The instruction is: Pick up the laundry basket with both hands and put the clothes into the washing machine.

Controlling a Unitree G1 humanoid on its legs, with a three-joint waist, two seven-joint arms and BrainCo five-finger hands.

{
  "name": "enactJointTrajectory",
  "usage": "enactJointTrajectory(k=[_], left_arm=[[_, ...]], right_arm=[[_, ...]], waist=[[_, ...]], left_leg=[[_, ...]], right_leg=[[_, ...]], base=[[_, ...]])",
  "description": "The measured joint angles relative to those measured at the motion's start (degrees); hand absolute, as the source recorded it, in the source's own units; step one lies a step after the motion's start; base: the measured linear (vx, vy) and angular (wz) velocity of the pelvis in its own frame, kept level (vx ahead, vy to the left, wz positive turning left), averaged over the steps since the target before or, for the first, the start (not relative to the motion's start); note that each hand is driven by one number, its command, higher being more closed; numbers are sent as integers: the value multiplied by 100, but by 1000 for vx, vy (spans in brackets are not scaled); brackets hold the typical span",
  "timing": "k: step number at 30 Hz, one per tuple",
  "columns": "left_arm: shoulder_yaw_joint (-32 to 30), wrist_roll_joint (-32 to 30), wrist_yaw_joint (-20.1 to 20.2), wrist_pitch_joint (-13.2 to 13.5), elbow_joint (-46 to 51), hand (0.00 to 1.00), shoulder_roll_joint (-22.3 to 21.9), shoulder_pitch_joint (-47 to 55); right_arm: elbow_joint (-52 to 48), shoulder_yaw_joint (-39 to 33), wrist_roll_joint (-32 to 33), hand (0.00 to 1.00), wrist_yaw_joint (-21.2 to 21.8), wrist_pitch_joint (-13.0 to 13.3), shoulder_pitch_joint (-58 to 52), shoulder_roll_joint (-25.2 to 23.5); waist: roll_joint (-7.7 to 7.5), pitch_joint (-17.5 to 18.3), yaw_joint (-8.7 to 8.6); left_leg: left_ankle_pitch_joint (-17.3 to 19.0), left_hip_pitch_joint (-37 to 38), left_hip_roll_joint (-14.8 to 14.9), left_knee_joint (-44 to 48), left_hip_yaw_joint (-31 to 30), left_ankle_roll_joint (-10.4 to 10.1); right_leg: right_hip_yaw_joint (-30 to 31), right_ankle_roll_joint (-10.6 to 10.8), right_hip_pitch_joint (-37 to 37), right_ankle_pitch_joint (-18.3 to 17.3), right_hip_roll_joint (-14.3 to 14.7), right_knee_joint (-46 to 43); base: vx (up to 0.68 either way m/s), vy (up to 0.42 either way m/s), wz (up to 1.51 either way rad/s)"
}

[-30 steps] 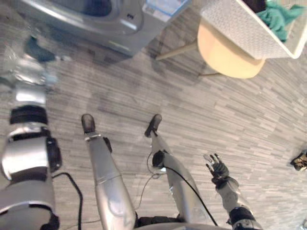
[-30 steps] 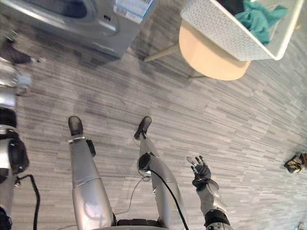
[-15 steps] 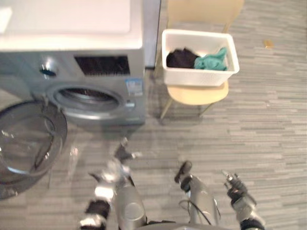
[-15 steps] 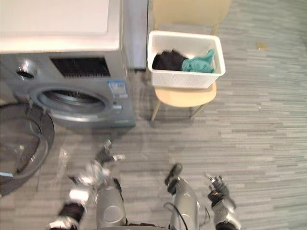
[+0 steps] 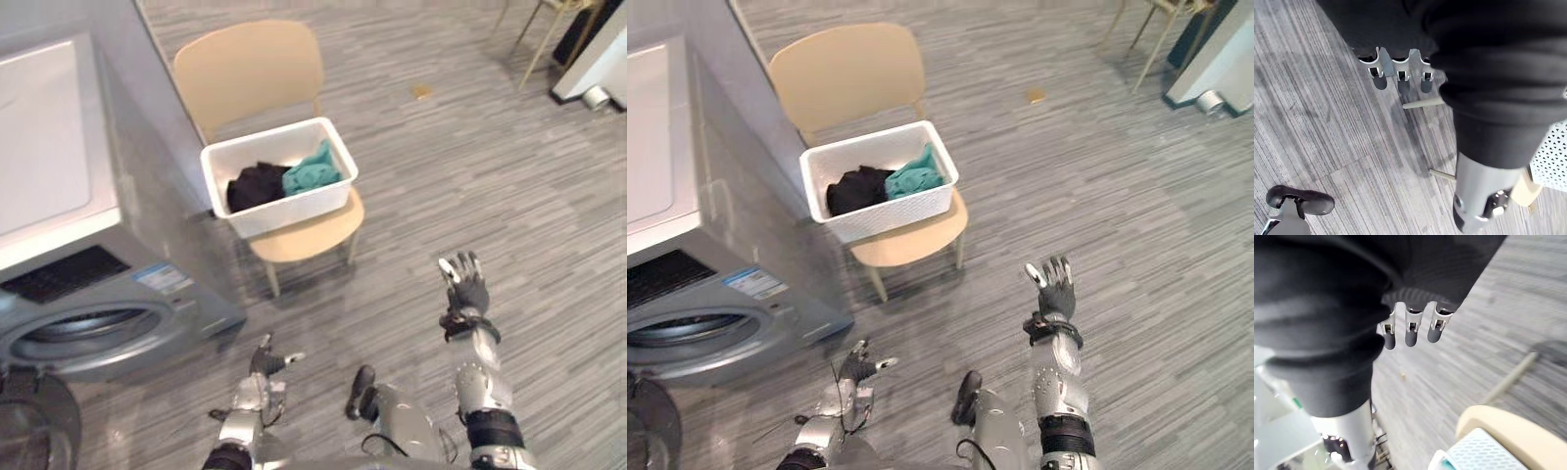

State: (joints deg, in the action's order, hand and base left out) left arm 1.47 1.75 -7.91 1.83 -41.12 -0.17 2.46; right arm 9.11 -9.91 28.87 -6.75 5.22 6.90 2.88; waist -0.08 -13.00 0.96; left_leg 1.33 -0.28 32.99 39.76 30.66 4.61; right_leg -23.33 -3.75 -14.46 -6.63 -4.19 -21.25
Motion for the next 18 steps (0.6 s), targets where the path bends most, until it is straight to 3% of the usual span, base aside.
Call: enactJointTrajectory(k=[1,2,3,5,8,10,11,12,13,15,18], left_arm=[[-1,20,-31,5,-7,0,-17,145],[12,46,-65,7,-10,0,-73,251],[14,45,-89,10,-1,0,-103,288],[6,46,-101,96,25,0,-122,263],[-16,45,-97,138,66,0,-160,257],[-179,42,-107,152,23,0,-203,271],[-214,43,-110,163,-48,0,-203,286],[-263,44,-107,171,-283,0,-166,183],[-350,46,-108,167,-572,0,-115,91],[-364,27,-106,159,-912,0,-53,-66],[-344,-138,-117,77,-1226,0,130,-135]], right_arm=[[-235,95,-331,0,-120,45,140,76],[-426,200,-654,0,-210,79,292,219],[-528,243,-787,0,-224,81,361,275],[-916,408,-1267,0,-304,85,597,459],[-1053,453,-1593,0,-309,107,932,512],[-1007,821,-1962,0,-324,111,1355,583],[-960,950,-2026,0,-319,109,1477,611],[-897,1215,-2147,0,-306,109,1556,586],[-811,1336,-2427,0,-299,80,1554,564],[-751,1320,-2747,0,-298,46,1548,548],[-747,1488,-3050,0,-178,42,1543,631]], waist=[[-16,-5,5],[-45,4,12],[-49,6,18],[-79,23,41],[-61,65,163],[-9,232,350],[63,269,387],[23,315,424],[-94,386,397],[-157,395,335],[-184,400,278]], left_leg=[[362,-333,-96,601,-415,-174],[623,-696,-402,873,-786,-320],[732,-855,-558,914,-875,-349],[1007,-1257,-1178,586,-591,-418],[1017,-1520,-1923,-134,-354,-408],[919,-1599,-2490,-1195,-533,-462],[733,-1486,-2529,-1602,-613,-462],[745,-1322,-2592,-1825,-624,22],[748,-1180,-2726,-1918,-686,24],[763,-934,-2892,-2049,-851,46],[821,-468,-3013,-2447,-1266,120]], right_leg=[[72,-52,219,-103,70,87],[138,-126,367,-209,102,163],[140,-126,442,-241,115,204],[139,-147,704,-273,136,441],[163,-117,945,-280,147,704],[311,54,985,-209,268,853],[366,87,1030,-224,361,856],[412,195,1127,-297,383,838],[308,307,1230,-385,268,764],[133,478,1372,-499,94,448],[40,463,1225,-572,-141,-656]], base=[[204,-166,-29],[165,-113,-30],[156,-109,-18],[188,-71,-2],[197,-7,-2],[251,37,-38],[354,56,-51],[363,53,-10],[370,53,18],[276,48,61],[215,9,62]])
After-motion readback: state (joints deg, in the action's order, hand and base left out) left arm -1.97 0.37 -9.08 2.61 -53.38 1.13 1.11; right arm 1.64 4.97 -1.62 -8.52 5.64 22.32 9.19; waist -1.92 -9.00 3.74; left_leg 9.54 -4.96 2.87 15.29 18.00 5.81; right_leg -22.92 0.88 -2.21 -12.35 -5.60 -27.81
